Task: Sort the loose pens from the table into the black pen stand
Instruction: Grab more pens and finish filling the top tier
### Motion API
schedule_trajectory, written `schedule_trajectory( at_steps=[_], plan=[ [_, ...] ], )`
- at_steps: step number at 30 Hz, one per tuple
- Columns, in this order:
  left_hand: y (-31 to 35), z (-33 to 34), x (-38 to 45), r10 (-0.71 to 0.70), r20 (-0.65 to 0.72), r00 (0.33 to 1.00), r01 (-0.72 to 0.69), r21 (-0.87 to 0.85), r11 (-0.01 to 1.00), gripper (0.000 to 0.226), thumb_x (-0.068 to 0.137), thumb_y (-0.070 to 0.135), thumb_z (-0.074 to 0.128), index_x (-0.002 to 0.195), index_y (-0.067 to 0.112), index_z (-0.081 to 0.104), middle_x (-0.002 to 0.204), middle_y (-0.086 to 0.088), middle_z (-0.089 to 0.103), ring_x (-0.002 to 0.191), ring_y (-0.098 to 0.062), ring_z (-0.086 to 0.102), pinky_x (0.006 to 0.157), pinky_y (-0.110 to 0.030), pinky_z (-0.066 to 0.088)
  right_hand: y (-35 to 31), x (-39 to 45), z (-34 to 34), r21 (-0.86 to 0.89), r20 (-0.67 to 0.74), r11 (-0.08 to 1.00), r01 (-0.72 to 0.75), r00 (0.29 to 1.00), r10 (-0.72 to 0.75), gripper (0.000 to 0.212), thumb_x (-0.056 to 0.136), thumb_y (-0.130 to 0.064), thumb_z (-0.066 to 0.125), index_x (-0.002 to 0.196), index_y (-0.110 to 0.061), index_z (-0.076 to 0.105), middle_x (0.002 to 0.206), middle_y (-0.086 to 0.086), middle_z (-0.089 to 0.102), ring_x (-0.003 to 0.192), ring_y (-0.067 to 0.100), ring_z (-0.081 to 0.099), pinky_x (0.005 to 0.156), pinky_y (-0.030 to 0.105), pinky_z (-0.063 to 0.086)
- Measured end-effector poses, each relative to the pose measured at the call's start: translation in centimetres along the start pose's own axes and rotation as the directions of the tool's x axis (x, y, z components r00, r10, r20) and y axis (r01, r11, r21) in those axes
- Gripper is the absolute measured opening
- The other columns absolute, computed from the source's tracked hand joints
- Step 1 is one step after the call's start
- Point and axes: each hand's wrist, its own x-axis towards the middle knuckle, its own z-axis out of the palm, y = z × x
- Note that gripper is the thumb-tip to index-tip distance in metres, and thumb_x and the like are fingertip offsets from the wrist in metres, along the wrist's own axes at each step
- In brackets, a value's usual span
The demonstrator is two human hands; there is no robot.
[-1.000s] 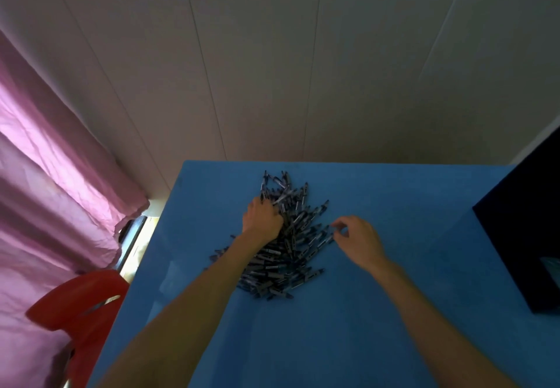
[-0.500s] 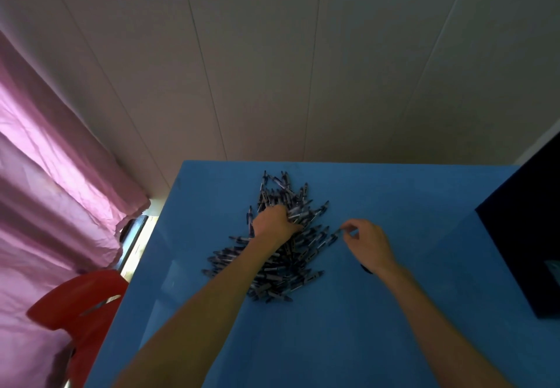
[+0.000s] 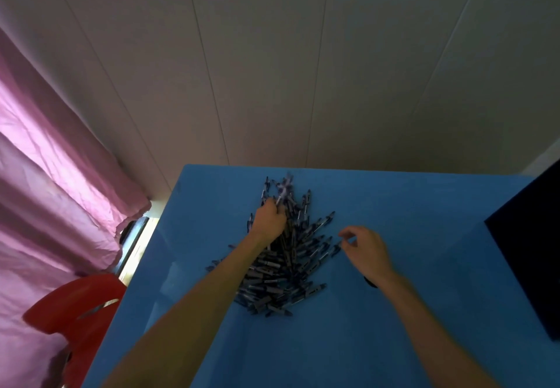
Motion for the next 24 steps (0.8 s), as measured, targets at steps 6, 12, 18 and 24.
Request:
schedule_trajectory(
  at_steps=[6,12,18,24],
  plan=[
    [2.0,-0.3,3.6,-0.217,-0.209,0.954,0.206,-0.072,0.976,0.020,0.098,0.019,0.049,0.081,0.010,0.047,0.076,-0.006,0.051,0.061,-0.014,0.046,0.045,-0.027,0.033,0.8,0.4,-0.2,0.020,-0.012,1.000,-0.016,1.000,0.016,0.016,0.095,-0.016,0.063,0.110,-0.019,0.070,0.109,-0.006,0.067,0.081,0.001,0.059,0.073,0.020,0.046],
    [3.2,0.7,7.3,-0.253,-0.222,0.942,0.282,0.108,0.953,0.028,0.089,0.036,0.067,0.080,0.012,0.057,0.077,-0.005,0.058,0.070,-0.023,0.058,0.054,-0.027,0.045,0.3,1.5,-0.2,0.015,-0.018,0.999,0.030,0.999,-0.030,0.020,0.097,-0.014,0.060,0.114,-0.017,0.068,0.113,-0.004,0.064,0.088,0.009,0.060,0.082,0.026,0.051],
    [3.7,1.7,8.1,-0.253,-0.192,0.948,0.292,0.216,0.932,0.025,0.088,0.022,0.066,0.071,0.013,0.050,0.075,-0.004,0.053,0.071,-0.021,0.054,0.063,-0.032,0.047,0.5,2.4,-0.2,-0.010,-0.023,0.999,0.053,0.998,-0.054,0.019,0.097,-0.015,0.060,0.113,-0.018,0.069,0.112,-0.004,0.063,0.087,0.008,0.060,0.079,0.023,0.049],
    [3.7,-0.1,8.7,-0.230,-0.230,0.946,0.244,0.035,0.969,0.035,0.092,0.042,0.053,0.081,0.011,0.061,0.075,-0.004,0.058,0.064,-0.018,0.053,0.053,-0.026,0.038,0.5,2.6,0.5,-0.011,-0.002,0.999,0.041,0.999,-0.041,0.017,0.096,-0.016,0.060,0.111,-0.021,0.068,0.112,-0.005,0.063,0.084,0.003,0.059,0.079,0.024,0.050]
  ],
)
